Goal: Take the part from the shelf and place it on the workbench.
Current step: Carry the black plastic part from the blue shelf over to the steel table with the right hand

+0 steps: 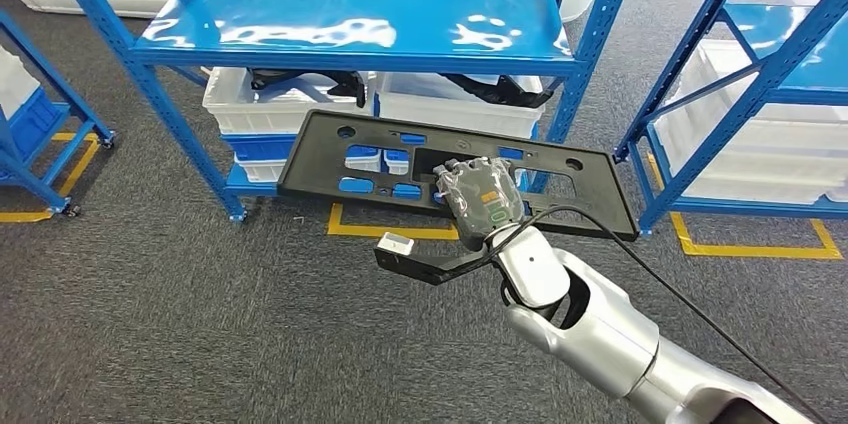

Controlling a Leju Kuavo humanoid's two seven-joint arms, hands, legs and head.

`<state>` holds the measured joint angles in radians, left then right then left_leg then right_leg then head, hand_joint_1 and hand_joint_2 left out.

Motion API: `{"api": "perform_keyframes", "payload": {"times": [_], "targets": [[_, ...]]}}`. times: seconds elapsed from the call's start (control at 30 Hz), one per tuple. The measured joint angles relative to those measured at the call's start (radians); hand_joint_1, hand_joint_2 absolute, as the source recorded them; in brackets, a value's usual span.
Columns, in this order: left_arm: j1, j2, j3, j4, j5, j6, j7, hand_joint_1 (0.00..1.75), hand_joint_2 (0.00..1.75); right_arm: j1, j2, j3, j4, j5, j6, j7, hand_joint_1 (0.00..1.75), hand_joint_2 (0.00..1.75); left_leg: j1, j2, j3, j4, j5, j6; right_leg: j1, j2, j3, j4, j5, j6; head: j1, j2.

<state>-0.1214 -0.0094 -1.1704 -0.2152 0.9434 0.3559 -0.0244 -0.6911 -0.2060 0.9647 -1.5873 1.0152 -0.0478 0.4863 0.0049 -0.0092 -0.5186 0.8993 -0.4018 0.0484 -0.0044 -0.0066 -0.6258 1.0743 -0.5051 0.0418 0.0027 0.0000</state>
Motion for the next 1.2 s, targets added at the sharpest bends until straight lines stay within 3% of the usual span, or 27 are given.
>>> {"api": "perform_keyframes", "payload": {"times": [0.03,0.07,0.1,0.13,0.2,0.27,0.3,0.37,0.4,0.47,0.53,0.57,0.6,0.63,0.67,0.73,0.8,0.87,0.93,0.97,1.03,1.07,1.1,1.13,1.2], "targets": [[0.000,0.000,0.000,0.000,0.000,0.000,0.000,0.00,1.75,0.001,0.000,0.000,0.000,0.000,0.001,0.000,1.75,1.75,-0.001,-0.003,-0.006,0.000,0.004,0.003,0.000,0.000,-0.032,0.082,-0.040,0.002,0.000,0.000],[0.001,0.000,0.000,0.000,-0.001,0.000,0.000,0.00,1.75,0.003,-0.001,0.000,0.000,0.001,0.002,0.001,1.75,1.75,-0.003,-0.007,-0.011,0.001,0.008,0.004,0.000,0.001,-0.055,0.143,-0.063,0.002,0.000,0.000],[0.002,0.000,0.000,0.000,-0.001,0.000,0.000,0.00,1.75,0.006,-0.002,0.000,0.000,0.001,0.003,0.001,1.75,1.75,-0.004,-0.013,-0.015,0.001,0.012,0.003,0.000,0.001,-0.061,0.167,-0.066,0.001,0.000,0.000],[0.003,0.000,-0.001,0.000,-0.001,0.000,0.000,0.00,1.75,0.007,-0.002,0.000,0.001,0.001,0.004,0.002,1.75,1.75,-0.005,-0.021,-0.018,0.002,0.015,0.002,0.000,0.004,-0.044,0.148,-0.049,-0.002,0.000,0.000],[0.002,0.000,-0.001,0.000,-0.001,0.000,0.000,0.00,1.75,0.007,-0.003,0.000,0.001,0.002,0.005,0.002,1.75,1.75,-0.006,-0.037,-0.022,0.005,0.019,-0.002,0.000,0.030,0.040,0.004,0.014,-0.013,0.000,0.000],[-0.001,-0.001,-0.001,0.000,-0.001,0.000,0.000,0.00,1.75,0.005,-0.004,0.000,0.000,0.003,0.005,0.002,1.75,1.75,-0.008,-0.052,-0.031,0.011,0.023,-0.009,-0.001,0.064,0.106,-0.120,0.050,-0.022,0.000,0.000],[-0.001,-0.001,-0.001,0.000,-0.001,0.000,0.000,0.00,1.75,0.004,-0.004,0.000,0.000,0.004,0.005,0.002,1.75,1.75,-0.008,-0.060,-0.037,0.014,0.026,-0.014,0.000,0.073,0.116,-0.141,0.052,-0.025,0.000,0.000],[0.001,0.000,-0.001,0.000,0.000,0.000,-0.002,0.00,1.75,0.003,-0.004,-0.001,-0.001,0.007,0.006,0.002,1.75,1.75,-0.006,-0.077,-0.050,0.017,0.033,-0.026,-0.001,0.056,0.111,-0.142,0.055,-0.031,0.000,0.000],[0.003,0.000,-0.001,0.001,0.000,0.000,-0.002,0.00,1.75,0.003,-0.005,-0.001,-0.002,0.008,0.006,0.002,1.75,1.75,-0.006,-0.074,-0.056,0.024,0.028,-0.032,-0.003,0.046,0.109,-0.143,0.058,-0.035,-0.001,0.000],[0.004,0.000,-0.001,0.001,0.001,0.001,-0.004,0.00,1.75,0.001,-0.005,-0.001,-0.002,0.009,0.006,0.002,1.75,1.75,-0.006,-0.046,-0.093,0.097,-0.018,-0.045,-0.008,0.022,0.106,-0.146,0.064,-0.044,-0.005,0.000],[0.003,0.000,-0.001,0.001,0.000,0.002,-0.005,0.00,1.75,0.001,-0.005,-0.001,-0.002,0.010,0.006,0.003,1.75,1.75,-0.002,-0.013,-0.159,0.250,-0.093,-0.058,-0.005,-0.001,0.101,-0.145,0.066,-0.047,-0.008,0.000],[0.003,0.000,-0.001,0.001,0.000,0.003,-0.005,0.00,1.75,0.001,-0.006,-0.001,-0.002,0.010,0.006,0.003,1.75,1.75,0.000,-0.007,-0.187,0.315,-0.117,-0.062,-0.004,-0.012,0.099,-0.144,0.066,-0.048,-0.008,0.000],[0.004,0.000,-0.001,0.001,0.000,0.003,-0.005,0.00,1.75,0.002,-0.006,-0.001,-0.002,0.011,0.006,0.003,1.75,1.75,0.000,-0.004,-0.196,0.344,-0.123,-0.063,-0.003,-0.024,0.097,-0.144,0.067,-0.048,-0.008,0.000],[0.005,0.000,-0.001,0.001,0.000,0.003,-0.005,0.00,1.75,0.002,-0.006,-0.001,-0.002,0.011,0.006,0.003,1.75,1.75,0.001,-0.002,-0.183,0.329,-0.110,-0.063,-0.002,-0.034,0.097,-0.143,0.067,-0.048,-0.008,0.000],[0.005,0.000,-0.001,0.001,-0.001,0.004,-0.005,0.00,1.75,0.002,-0.006,-0.001,-0.002,0.011,0.006,0.003,1.75,1.75,0.000,0.006,-0.148,0.269,-0.081,-0.061,-0.001,-0.044,0.097,-0.143,0.067,-0.048,-0.008,0.000],[0.003,0.000,-0.001,0.001,-0.001,0.007,-0.005,0.00,1.75,0.001,-0.006,-0.001,-0.002,0.011,0.006,0.003,1.75,1.75,-0.007,0.043,-0.057,0.106,-0.022,-0.048,0.004,-0.062,0.099,-0.143,0.066,-0.046,-0.008,0.000],[0.001,0.001,-0.001,0.001,-0.001,0.009,-0.006,0.00,1.75,0.000,-0.006,-0.001,-0.003,0.012,0.006,0.002,1.75,1.75,-0.017,0.067,-0.016,0.020,0.002,-0.032,0.010,-0.077,0.098,-0.141,0.065,-0.041,-0.008,0.000],[0.002,0.001,-0.001,0.001,0.000,0.010,-0.006,0.00,1.75,-0.001,-0.005,-0.001,-0.003,0.012,0.006,0.002,1.75,1.75,-0.018,0.052,-0.021,0.014,0.006,-0.022,0.012,-0.091,0.097,-0.142,0.065,-0.034,-0.007,0.000],[0.004,0.000,-0.001,0.001,0.000,0.010,-0.006,0.00,1.75,-0.001,-0.005,-0.001,-0.003,0.013,0.006,0.002,1.75,1.75,-0.011,0.034,-0.022,0.010,0.014,-0.013,0.010,-0.069,0.087,-0.118,0.043,-0.023,-0.006,0.000],[0.004,0.000,-0.001,0.001,0.001,0.010,-0.006,0.00,1.75,-0.002,-0.005,-0.002,-0.004,0.014,0.007,0.002,1.75,1.75,-0.007,0.025,-0.023,0.007,0.018,-0.008,0.009,-0.046,0.070,-0.076,0.014,-0.018,-0.005,0.000],[0.001,-0.001,-0.001,0.001,0.000,0.011,-0.006,0.00,1.75,0.000,-0.008,-0.002,-0.005,0.016,0.007,0.003,1.75,1.75,-0.004,0.006,-0.027,0.007,0.022,-0.002,0.005,-0.008,0.010,0.067,-0.062,-0.013,-0.003,0.000],[0.000,-0.001,-0.001,0.001,0.000,0.011,-0.006,0.00,1.75,0.001,-0.009,-0.002,-0.005,0.016,0.008,0.004,1.75,1.75,-0.004,-0.006,-0.029,0.007,0.024,-0.001,0.005,-0.003,-0.020,0.134,-0.088,-0.012,-0.003,0.000],[0.001,-0.001,-0.001,0.001,-0.001,0.011,-0.006,0.00,1.75,0.003,-0.011,-0.002,-0.005,0.017,0.008,0.004,1.75,1.75,-0.004,-0.018,-0.030,0.008,0.025,0.000,0.005,-0.001,-0.037,0.172,-0.096,-0.012,-0.003,0.000],[0.002,-0.001,-0.001,0.001,-0.002,0.011,-0.006,0.00,1.75,0.004,-0.012,-0.002,-0.005,0.017,0.008,0.006,1.75,1.75,-0.004,-0.030,-0.031,0.008,0.026,-0.001,0.004,0.000,-0.034,0.167,-0.082,-0.013,-0.002,0.000],[0.003,-0.001,-0.002,0.001,-0.006,0.011,-0.006,0.00,1.75,0.004,-0.015,-0.003,-0.005,0.017,0.009,0.011,1.75,1.75,-0.004,-0.055,-0.030,0.009,0.029,-0.004,0.005,0.017,0.027,0.044,-0.009,-0.020,-0.001,0.000]]}}
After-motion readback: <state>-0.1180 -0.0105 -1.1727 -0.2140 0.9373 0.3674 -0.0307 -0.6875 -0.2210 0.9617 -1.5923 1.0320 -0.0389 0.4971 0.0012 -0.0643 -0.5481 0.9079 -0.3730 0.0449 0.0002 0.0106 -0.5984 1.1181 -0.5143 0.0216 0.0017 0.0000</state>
